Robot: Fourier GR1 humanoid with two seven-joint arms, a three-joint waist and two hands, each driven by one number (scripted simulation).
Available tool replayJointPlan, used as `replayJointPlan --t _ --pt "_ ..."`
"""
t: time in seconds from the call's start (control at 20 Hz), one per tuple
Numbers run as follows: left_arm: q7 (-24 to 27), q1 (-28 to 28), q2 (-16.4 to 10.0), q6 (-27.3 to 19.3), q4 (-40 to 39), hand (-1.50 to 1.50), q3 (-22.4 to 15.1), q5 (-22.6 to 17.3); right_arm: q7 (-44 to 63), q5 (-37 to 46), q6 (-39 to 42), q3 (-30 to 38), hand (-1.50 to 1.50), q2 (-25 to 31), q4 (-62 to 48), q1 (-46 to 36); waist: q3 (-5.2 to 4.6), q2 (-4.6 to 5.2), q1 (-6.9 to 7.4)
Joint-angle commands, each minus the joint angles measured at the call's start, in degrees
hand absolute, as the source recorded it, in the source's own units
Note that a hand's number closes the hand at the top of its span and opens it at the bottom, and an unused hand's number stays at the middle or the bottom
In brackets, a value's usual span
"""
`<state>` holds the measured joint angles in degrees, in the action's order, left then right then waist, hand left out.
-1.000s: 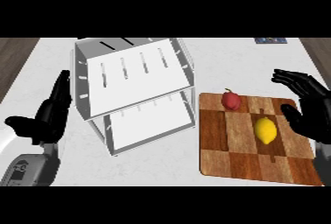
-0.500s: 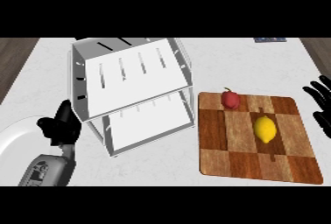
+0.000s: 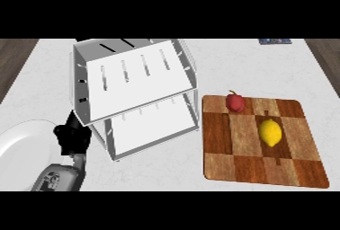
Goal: Pick the lemon from the cutting board and place it in the tiered basket
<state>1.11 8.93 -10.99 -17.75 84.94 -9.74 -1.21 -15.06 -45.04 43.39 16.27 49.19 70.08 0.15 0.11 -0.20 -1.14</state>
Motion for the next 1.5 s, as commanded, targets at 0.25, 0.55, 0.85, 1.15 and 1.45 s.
replayJointPlan --t 0.25,0.55,0.85,1.15,1.45 --pt "-0.8 1.02 -0.33 0.9 0.66 0.0 -0.4 0.22 -0.73 28.13 -4.43 0.78 -1.5 16.91 16.98 -0.94 -0.24 -0.08 0.31" --pt "-1.25 -1.23 -0.57 1.23 2.48 0.0 -1.28 1.11 10.43 37.29 -12.54 -5.24 -1.5 15.21 31.18 -0.16 -0.23 -0.05 0.91" --pt "-1.99 0.94 3.35 -1.19 0.96 0.0 -2.57 3.74 24.03 38.78 -12.31 -9.6 -1.5 10.94 40.99 -0.3 -0.17 0.13 0.83" --pt "-3.25 -1.32 1.26 2.52 4.52 0.0 0.06 1.94 28.49 42.57 -7.9 -12.41 -1.5 7.74 39.33 -6.56 -0.14 0.21 1.38" --pt "-3.86 0.77 2.71 2.64 3.79 0.0 -0.31 3.43 35.56 43.87 -3.48 -14.91 -1.5 5.82 38.72 -8.83 -0.14 0.26 1.42"
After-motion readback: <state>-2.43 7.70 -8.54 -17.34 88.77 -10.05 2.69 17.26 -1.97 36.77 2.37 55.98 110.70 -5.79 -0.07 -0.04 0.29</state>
